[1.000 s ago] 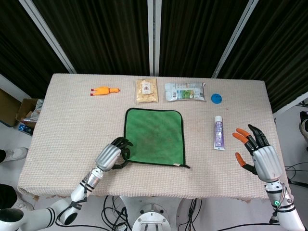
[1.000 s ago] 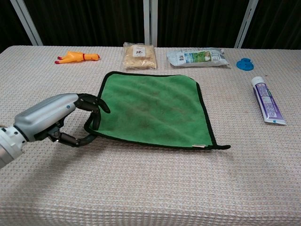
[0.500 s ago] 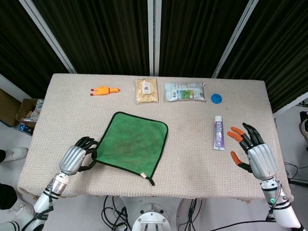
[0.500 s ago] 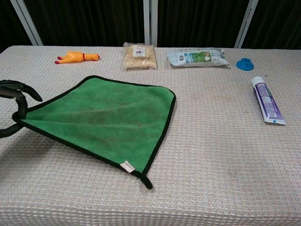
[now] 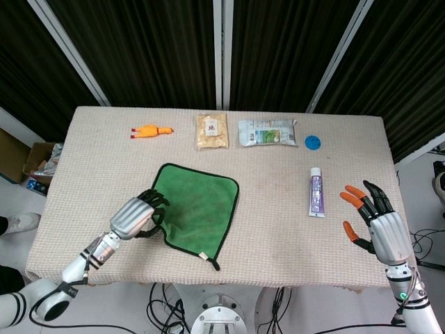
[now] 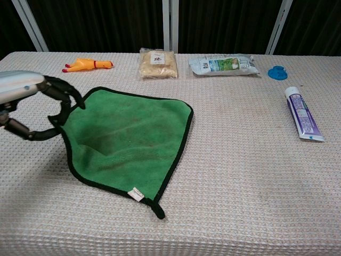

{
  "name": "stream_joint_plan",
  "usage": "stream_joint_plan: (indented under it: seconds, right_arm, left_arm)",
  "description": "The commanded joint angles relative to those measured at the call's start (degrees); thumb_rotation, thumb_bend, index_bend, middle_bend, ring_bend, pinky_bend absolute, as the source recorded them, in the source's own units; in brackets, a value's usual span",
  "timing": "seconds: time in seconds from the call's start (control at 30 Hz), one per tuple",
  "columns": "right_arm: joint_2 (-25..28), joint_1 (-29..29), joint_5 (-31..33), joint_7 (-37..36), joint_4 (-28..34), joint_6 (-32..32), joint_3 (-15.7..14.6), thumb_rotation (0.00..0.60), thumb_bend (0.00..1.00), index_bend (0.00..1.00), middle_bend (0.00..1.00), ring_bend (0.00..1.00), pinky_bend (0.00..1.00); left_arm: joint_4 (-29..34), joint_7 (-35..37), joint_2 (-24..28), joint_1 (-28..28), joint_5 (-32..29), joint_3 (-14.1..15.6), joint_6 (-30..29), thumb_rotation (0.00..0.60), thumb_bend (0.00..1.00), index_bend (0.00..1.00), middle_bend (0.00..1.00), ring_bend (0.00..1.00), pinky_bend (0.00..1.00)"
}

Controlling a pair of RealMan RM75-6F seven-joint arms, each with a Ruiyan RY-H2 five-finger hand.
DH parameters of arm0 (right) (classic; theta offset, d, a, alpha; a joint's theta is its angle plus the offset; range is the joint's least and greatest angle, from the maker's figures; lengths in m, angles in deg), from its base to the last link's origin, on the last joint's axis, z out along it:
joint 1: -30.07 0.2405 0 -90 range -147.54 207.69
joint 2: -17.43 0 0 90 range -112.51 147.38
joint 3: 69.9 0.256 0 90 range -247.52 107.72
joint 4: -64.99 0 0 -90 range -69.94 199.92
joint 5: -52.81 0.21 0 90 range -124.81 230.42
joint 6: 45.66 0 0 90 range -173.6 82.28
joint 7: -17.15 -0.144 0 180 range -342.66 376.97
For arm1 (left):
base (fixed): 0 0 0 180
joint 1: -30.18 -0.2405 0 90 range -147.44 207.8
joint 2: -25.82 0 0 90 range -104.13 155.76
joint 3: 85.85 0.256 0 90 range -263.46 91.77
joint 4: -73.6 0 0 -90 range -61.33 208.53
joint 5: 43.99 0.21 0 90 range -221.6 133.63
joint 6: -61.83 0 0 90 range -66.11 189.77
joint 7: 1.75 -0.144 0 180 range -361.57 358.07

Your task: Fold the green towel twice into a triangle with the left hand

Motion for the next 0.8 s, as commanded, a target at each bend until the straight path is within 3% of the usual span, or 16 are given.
stream_joint_plan:
  seconds: [0.03,0.33,0.57,0.8]
  right_arm:
    - [0.09,-0.28,0.19,-0.23,-0.17,-0.21,-0.06,0.6,0.31,0.24,0.17,0.0,0.1]
    - [1.02,-0.94,0.49,0.71,1.02,-0.72,0.17,0.6,0.31,0.24,0.16,0.0,0.1]
    - [1.62,-1.11,1.0,1.57,2.1,-0.33,0.44,0.6,0.31,0.24,0.16,0.0,0.1]
    - [1.93,-1.31,1.76,1.57,2.32,0.15,0.62,0.6,0.31,0.24,0.16,0.0,0.1]
  left_arm:
    - [3.2,-3.59,0.37,6.42,-4.47,-5.24,7.48,0.6,0.53,0.67,0.27,0.19,0.15]
    - [-0.42,-8.71,-3.79,16.56,-17.34,-12.93,19.33,0.6,0.53,0.66,0.26,0.19,0.15]
    - [-6.56,-13.73,-8.37,23.62,-25.82,-15.02,25.45,0.6,0.53,0.66,0.26,0.19,0.15]
    - [-12.93,-19.05,-13.31,30.45,-34.42,-15.17,29.43,0.6,0.53,0.66,0.26,0.19,0.15]
